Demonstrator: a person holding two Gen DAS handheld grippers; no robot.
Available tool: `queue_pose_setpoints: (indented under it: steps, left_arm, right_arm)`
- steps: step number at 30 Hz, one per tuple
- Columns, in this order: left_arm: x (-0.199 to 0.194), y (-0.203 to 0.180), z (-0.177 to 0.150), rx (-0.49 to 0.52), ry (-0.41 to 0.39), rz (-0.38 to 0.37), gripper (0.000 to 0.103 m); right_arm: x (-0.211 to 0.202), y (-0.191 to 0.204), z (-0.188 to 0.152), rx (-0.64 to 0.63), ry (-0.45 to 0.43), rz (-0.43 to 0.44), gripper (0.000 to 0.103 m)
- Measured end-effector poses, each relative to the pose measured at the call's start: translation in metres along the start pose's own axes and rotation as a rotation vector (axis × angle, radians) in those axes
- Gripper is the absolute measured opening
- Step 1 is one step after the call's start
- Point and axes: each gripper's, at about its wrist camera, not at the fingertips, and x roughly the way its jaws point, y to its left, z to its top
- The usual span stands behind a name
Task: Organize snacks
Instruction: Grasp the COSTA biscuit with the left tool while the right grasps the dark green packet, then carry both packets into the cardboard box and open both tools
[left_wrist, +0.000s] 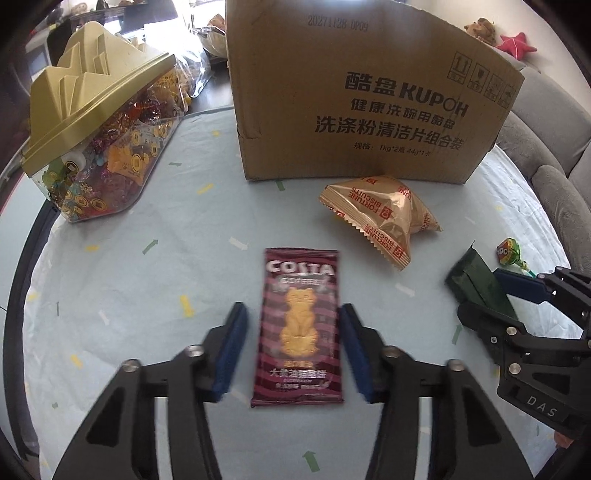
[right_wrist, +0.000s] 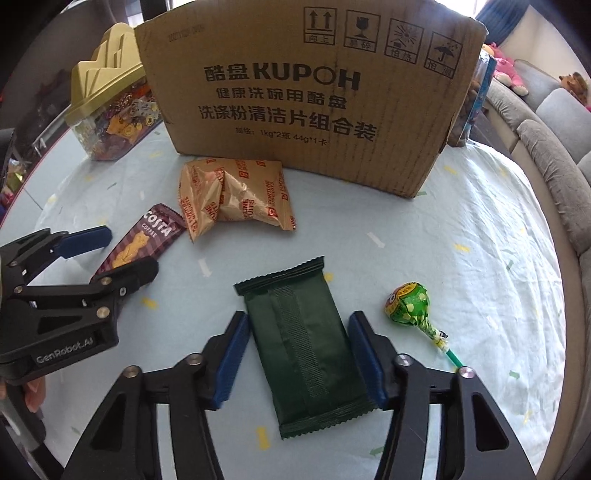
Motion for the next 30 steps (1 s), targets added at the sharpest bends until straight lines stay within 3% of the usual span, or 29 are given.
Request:
queue_pose_setpoints:
  steps: [11, 30]
  left_arm:
    - [-0.021, -0.006, -0.01, -0.008, -0.024, -0.033, 0.037]
    - [-0.101, -0.018, 0.002, 0.006, -0.211, -0.053, 0.038]
  right_arm:
    - [-0.012, 0.005, -0.004, 0.004, -0.029, 0.03, 0.046]
    - [-0.071, -0.003, 0.005, 0.048, -0.17, 0.058, 0.046]
